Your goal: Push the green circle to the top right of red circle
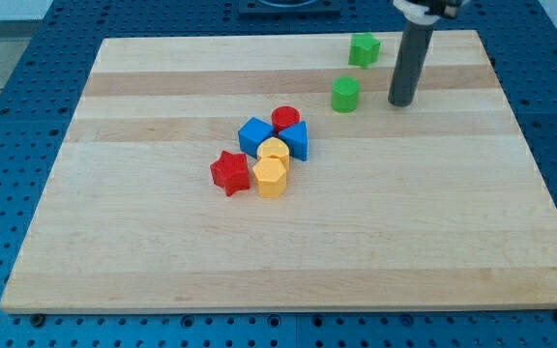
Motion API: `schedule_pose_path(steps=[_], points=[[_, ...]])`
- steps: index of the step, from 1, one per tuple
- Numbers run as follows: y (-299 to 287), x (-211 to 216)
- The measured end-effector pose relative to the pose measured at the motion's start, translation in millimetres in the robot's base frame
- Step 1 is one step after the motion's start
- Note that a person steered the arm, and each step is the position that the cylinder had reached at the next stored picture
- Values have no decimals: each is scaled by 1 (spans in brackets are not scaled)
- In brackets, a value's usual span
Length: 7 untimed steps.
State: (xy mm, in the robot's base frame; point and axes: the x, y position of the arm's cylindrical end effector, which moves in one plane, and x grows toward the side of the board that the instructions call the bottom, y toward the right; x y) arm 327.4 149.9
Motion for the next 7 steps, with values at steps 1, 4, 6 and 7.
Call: schedule_pose_path(steps=[1, 4, 6, 7], points=[[-31, -16], [-87, 18], [-75, 74], [-140, 71]])
